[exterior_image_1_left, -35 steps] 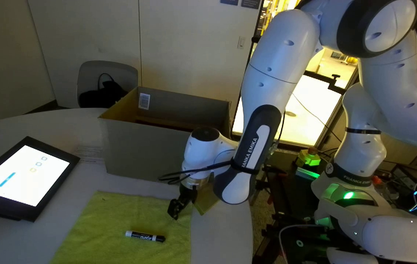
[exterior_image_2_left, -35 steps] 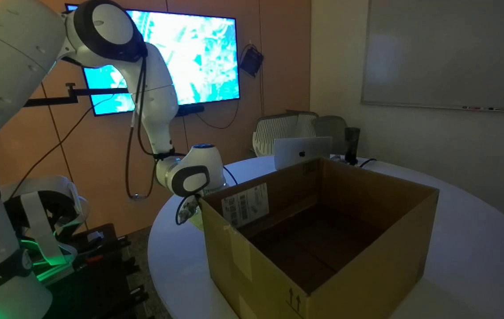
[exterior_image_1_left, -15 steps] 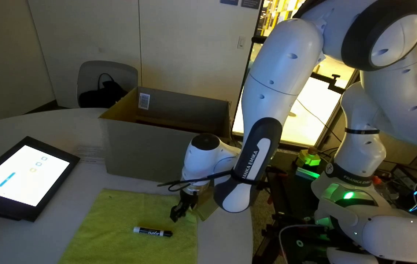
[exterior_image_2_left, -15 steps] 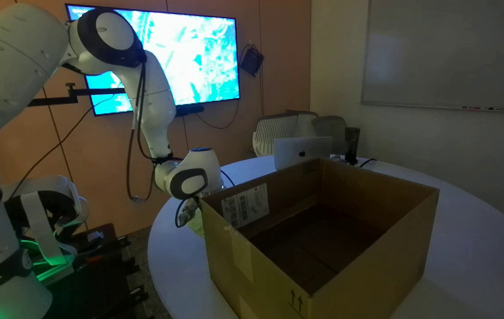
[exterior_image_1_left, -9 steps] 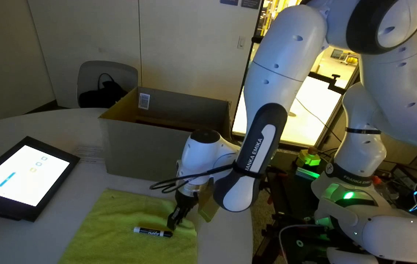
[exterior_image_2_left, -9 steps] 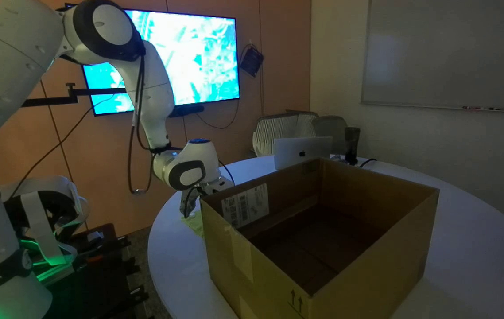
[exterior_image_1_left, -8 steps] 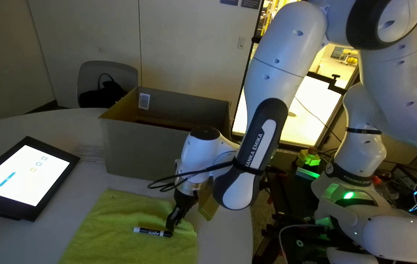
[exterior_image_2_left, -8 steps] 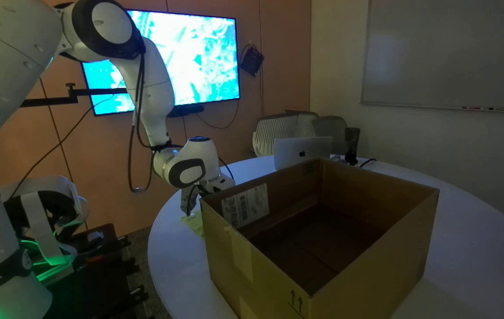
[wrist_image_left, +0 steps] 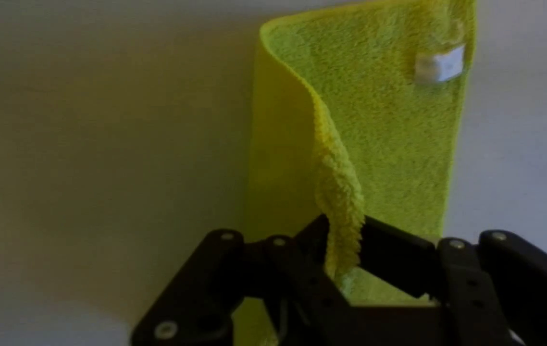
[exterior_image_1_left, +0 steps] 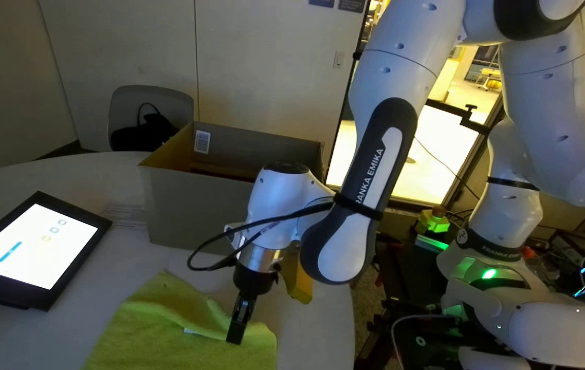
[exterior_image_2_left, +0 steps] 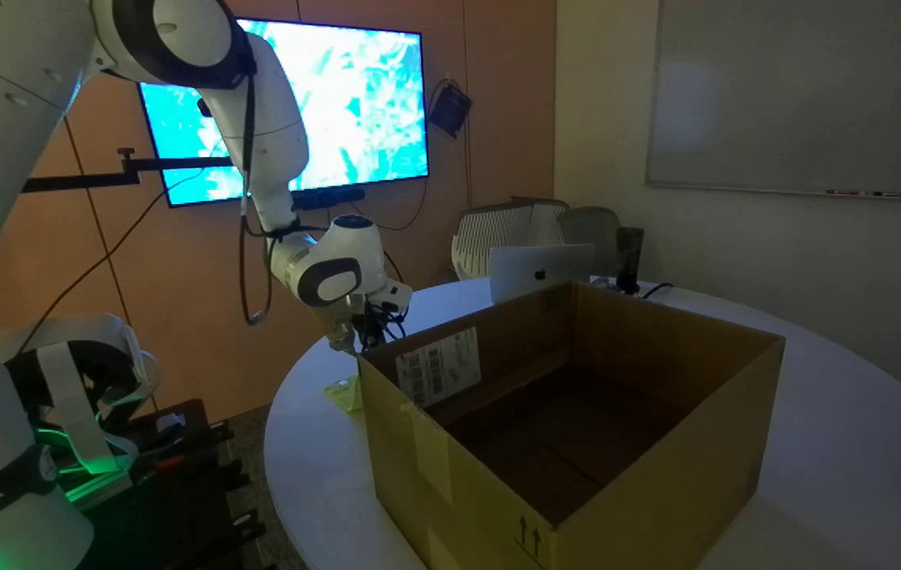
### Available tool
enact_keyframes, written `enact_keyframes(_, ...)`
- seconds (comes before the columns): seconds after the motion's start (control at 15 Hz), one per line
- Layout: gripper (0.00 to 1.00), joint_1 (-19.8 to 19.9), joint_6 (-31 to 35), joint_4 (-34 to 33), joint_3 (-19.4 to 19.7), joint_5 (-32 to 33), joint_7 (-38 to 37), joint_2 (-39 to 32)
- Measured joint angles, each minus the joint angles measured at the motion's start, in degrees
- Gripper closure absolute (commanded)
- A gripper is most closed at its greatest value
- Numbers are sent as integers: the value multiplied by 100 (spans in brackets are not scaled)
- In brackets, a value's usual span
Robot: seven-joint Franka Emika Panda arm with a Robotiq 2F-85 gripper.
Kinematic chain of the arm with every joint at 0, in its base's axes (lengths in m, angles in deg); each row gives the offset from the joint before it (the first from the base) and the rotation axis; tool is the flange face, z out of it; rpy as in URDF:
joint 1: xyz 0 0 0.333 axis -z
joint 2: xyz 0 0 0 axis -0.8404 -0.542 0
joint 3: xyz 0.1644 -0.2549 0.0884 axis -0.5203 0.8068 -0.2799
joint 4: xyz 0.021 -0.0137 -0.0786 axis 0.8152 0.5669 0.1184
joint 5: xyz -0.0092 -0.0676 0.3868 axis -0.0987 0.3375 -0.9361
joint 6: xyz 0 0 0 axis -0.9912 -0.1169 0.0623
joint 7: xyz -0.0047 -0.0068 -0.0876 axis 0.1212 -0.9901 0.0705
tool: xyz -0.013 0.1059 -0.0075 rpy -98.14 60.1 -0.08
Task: Put the marker on the cloth, then fold the cloth and put it in the box
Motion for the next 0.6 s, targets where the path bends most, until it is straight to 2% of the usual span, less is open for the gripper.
enact_keyframes(0.2,96,-396,-444,-139,5,214,79,-140)
enact_keyframes(0.6,96,-1794,-1031,-759,566,606,-125,-629)
